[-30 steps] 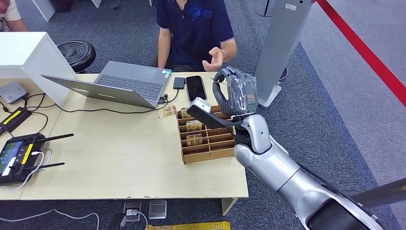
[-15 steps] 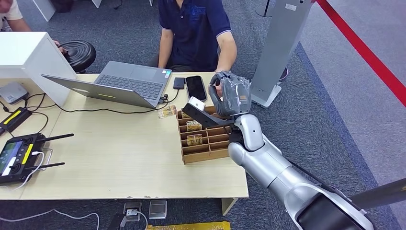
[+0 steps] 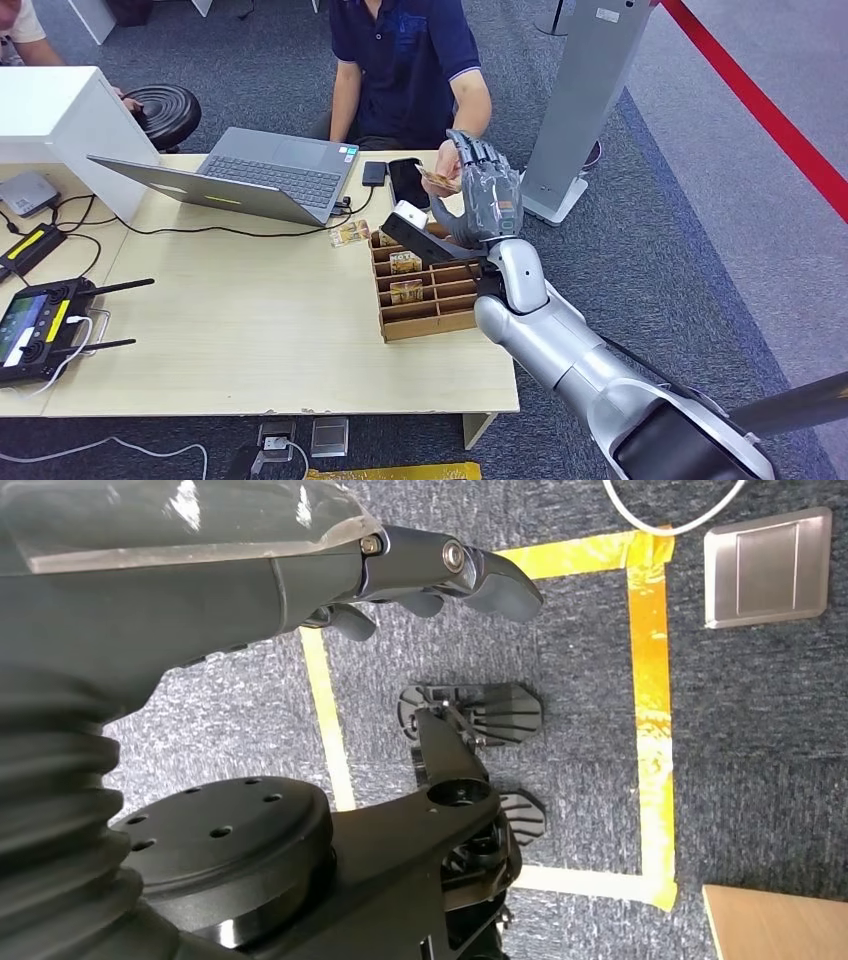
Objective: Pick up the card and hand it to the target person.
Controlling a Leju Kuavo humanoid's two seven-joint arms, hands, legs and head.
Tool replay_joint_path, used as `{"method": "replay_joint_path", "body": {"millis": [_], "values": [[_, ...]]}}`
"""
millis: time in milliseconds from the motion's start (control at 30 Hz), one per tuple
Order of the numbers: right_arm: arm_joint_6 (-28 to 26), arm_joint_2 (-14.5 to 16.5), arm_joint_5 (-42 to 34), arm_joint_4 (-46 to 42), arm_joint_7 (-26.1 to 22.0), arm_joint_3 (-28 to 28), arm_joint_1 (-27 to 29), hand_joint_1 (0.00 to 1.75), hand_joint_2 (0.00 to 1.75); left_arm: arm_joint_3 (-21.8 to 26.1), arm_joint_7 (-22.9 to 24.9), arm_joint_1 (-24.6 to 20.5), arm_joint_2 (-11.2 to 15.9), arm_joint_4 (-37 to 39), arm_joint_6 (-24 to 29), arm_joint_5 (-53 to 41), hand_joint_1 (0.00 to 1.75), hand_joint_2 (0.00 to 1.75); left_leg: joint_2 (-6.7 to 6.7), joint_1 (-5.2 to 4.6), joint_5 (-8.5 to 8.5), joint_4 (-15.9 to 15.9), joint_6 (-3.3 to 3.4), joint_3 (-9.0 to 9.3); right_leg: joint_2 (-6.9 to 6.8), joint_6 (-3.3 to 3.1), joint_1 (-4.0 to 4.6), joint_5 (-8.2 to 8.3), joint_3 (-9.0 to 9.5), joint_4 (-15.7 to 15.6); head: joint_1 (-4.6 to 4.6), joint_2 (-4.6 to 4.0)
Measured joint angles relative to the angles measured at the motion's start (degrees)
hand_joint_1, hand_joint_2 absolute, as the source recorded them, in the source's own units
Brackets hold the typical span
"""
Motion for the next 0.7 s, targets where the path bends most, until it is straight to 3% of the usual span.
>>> {"method": "replay_joint_path", "body": {"millis": [400,467,633,700], "values": [[0.33,-0.48,-4.05,-0.59,0.25,-0.11,0.92,0.0,1.75,0.0,0.01,0.35,0.0,0.0,0.55,0.74,0.0,0.0,0.01,0.0,0.0,0.0,0.0,0.01,0.0,0.0,0.0,0.0,-0.01,0.0,-0.02,0.0],[2.04,-0.57,-12.17,-1.5,-3.72,-0.69,1.83,0.0,1.75,0.0,-0.27,0.52,0.0,0.0,0.58,1.1,0.0,0.0,0.0,0.0,0.0,0.0,0.0,0.01,0.0,0.0,0.0,0.0,0.0,0.0,0.0,0.0],[11.94,-0.8,-44.98,-6.11,-18.33,-3.75,6.01,0.0,1.75,0.03,-1.06,1.32,0.08,0.0,0.59,2.04,0.0,0.0,0.01,0.0,0.0,0.0,0.0,0.02,0.0,0.0,0.0,0.0,-0.02,-0.01,-0.01,0.0],[14.26,-1.22,-53.2,-8.3,-21.02,-4.6,7.69,0.0,1.75,0.04,-1.26,1.62,0.15,0.0,0.6,2.28,0.0,0.0,0.01,0.0,-0.01,0.0,0.0,0.02,0.0,0.0,0.0,-0.01,-0.03,-0.01,-0.06,0.0]]}}
